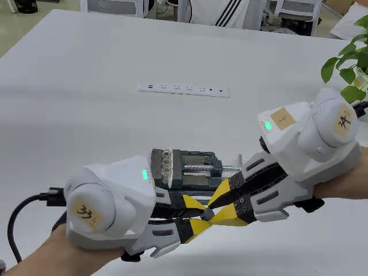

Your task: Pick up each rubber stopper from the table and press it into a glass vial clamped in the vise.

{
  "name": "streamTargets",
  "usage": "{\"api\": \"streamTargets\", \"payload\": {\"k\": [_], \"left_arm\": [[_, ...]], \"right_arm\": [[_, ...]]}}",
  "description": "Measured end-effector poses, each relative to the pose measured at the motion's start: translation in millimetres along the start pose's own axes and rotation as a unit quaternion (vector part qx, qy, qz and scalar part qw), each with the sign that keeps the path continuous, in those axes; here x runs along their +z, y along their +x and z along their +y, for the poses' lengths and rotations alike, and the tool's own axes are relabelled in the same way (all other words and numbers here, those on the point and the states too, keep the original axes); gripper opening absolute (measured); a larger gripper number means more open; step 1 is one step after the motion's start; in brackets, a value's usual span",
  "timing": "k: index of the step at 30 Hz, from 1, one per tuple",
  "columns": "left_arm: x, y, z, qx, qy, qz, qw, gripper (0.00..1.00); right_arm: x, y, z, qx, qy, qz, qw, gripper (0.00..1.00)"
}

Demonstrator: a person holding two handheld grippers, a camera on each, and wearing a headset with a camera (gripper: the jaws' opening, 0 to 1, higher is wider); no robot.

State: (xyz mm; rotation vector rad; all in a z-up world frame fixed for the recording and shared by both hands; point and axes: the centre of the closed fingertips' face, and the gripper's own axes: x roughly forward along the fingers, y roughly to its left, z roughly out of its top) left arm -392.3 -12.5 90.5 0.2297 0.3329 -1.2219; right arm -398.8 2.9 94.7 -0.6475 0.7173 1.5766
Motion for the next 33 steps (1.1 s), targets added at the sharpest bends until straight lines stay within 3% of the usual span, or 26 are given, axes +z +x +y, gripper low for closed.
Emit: {"api": "streamTargets", "payload": {"k": [4, 9, 14, 20, 23, 25, 28, 33], "left_arm": [[-3.4, -0.5, 2.9, 0.004, -0.005, 0.002, 1.0, 0.07], [-13.1, -3.1, 7.7, 0.018, -0.014, 0.01, 0.9997, 0.23], [-26.4, -7.4, 15.8, 0.038, -0.032, 0.024, 0.9984, 0.46], [-33.4, -17.3, 30.6, 0.077, -0.056, 0.009, 0.9954, 0.72], [-30.7, -24.7, 39.0, 0.102, -0.084, -0.025, 0.9909, 0.84], [-36.0, -29.8, 46.8, 0.124, -0.083, -0.022, 0.9885, 0.98], [-44.3, -39.6, 53.2, 0.138, -0.101, -0.019, 0.9852, 0.99], [-52.9, -49.6, 62.0, 0.154, -0.102, -0.012, 0.9828, 0.99]], "right_arm": [[1.9, 2.3, -2.3, 0.002, 0.006, 0.0, 1.0, 0.06], [3.7, 3.6, -7.5, -0.001, 0.006, 0.002, 1.0, 0.06], [-0.8, 8.2, -9.0, 0.002, 0.004, 0.014, 0.9999, 0.06], [-3.7, 12.8, -8.8, 0.009, 0.006, 0.02, 0.9997, 0.06], [-4.8, 14.2, -9.3, 0.012, 0.01, 0.02, 0.9997, 0.06], [-6.1, 14.8, -10.0, 0.014, 0.013, 0.02, 0.9996, 0.06], [-8.8, 16.4, -10.7, 0.016, 0.015, 0.024, 0.9995, 0.06], [-11.0, 17.3, -15.3, 0.014, 0.012, 0.029, 0.9994, 0.06]]}}
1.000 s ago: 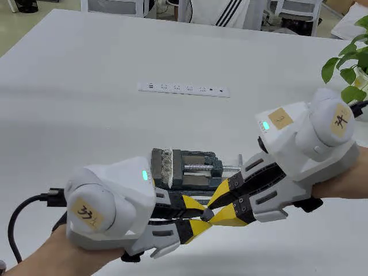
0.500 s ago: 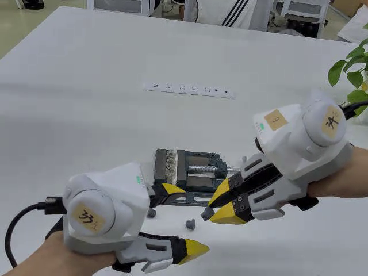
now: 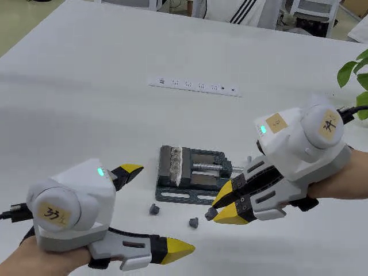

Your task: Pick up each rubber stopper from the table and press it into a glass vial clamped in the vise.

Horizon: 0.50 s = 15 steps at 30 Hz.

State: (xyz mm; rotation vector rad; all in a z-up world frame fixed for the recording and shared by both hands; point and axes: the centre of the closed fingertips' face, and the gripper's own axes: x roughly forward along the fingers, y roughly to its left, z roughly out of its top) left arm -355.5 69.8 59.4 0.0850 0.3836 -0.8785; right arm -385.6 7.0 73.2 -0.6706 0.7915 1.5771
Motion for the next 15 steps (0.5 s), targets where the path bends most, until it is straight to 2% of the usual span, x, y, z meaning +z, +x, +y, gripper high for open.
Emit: {"api": "streamTargets", "payload": {"k": [4, 9, 15], "left_arm": [[-1.2, -4.0, 7.7, 0.013, -0.007, -0.002, 0.9999, 0.99], [-5.8, -8.9, 16.1, 0.028, -0.017, -0.001, 0.9995, 0.99], [-8.9, -13.7, 18.2, 0.034, -0.022, 0.0, 0.9992, 0.99]], "right_arm": [[2.3, -1.6, -7.8, -0.006, 0.007, 0.002, 1.0, 0.06], [2.8, -4.9, -20.8, -0.011, -0.003, 0.018, 0.9998, 0.06], [6.7, -7.0, -39.0, -0.011, -0.025, 0.044, 0.9987, 0.06]]}}
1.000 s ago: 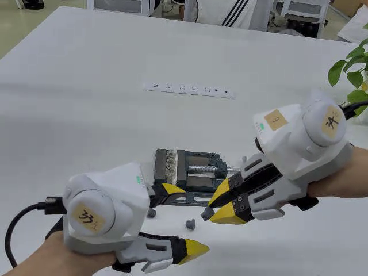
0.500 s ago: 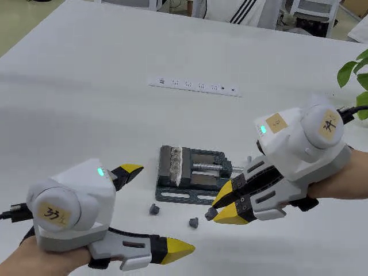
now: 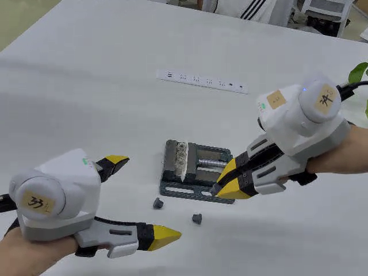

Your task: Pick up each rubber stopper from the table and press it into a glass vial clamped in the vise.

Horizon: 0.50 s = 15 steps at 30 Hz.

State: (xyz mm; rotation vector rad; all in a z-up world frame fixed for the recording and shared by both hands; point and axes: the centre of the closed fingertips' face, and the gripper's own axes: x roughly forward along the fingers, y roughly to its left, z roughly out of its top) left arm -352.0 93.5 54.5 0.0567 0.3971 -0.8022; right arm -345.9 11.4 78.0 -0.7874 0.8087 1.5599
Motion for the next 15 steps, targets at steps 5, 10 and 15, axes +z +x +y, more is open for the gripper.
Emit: {"api": "streamTargets", "payload": {"k": [5, 10, 15], "left_arm": [[-3.7, -3.6, 4.1, 0.008, -0.004, 0.001, 1.0, 0.99], [-7.7, -6.0, 7.1, 0.014, -0.009, 0.003, 0.9999, 0.97], [-9.8, -7.8, 10.0, 0.019, -0.013, 0.002, 0.9997, 0.97]], "right_arm": [[4.4, 1.3, -22.9, -0.001, -0.026, 0.025, 0.9993, 0.06], [9.4, 3.0, -44.0, -0.002, -0.056, 0.057, 0.9968, 0.06], [13.0, 3.7, -62.0, -0.002, -0.084, 0.089, 0.9924, 0.05]]}}
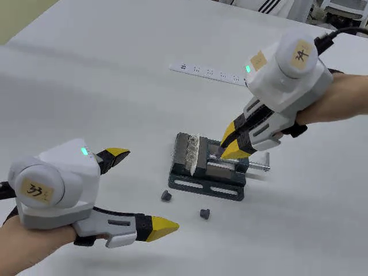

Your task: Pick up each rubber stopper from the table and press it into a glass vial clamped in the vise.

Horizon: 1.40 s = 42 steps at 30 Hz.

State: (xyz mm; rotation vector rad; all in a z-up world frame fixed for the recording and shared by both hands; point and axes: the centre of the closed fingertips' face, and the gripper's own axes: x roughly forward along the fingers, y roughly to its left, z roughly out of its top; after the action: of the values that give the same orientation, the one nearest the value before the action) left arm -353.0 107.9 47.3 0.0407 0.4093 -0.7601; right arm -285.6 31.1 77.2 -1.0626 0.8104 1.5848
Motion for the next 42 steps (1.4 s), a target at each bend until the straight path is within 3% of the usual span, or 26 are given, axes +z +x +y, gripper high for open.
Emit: {"api": "streamTargets", "payload": {"k": [6, 9, 11, 21, 30, 42], "left_arm": [[-1.9, -1.1, 3.9, 0.005, -0.003, 0.001, 1.0, 0.97], [-4.0, -1.6, 4.8, 0.005, -0.006, 0.004, 1.0, 0.97], [-6.6, -1.8, 4.8, 0.005, -0.005, 0.007, 1.0, 0.97], [-9.4, -0.8, 2.7, 0.006, -0.015, 0.01, 0.9998, 0.97], [-11.3, -1.9, 6.1, 0.013, -0.023, 0.01, 0.9996, 0.97], [-16.0, -3.2, 4.6, 0.015, -0.031, 0.015, 0.9993, 0.97]], "right_arm": [[3.9, 4.8, -13.7, 0.0, -0.026, 0.021, 0.9994, 0.05], [-0.4, 5.9, -24.5, -0.005, -0.058, 0.055, 0.9967, 0.05], [6.1, 7.0, -28.7, 0.0, -0.05, 0.047, 0.9977, 0.05], [16.4, 20.7, -51.5, 0.009, -0.077, 0.074, 0.9943, 0.05], [10.6, 35.7, -52.8, 0.024, -0.096, 0.1, 0.9901, 0.05], [3.4, 49.7, -58.3, 0.03, -0.096, 0.106, 0.9893, 0.05]]}}
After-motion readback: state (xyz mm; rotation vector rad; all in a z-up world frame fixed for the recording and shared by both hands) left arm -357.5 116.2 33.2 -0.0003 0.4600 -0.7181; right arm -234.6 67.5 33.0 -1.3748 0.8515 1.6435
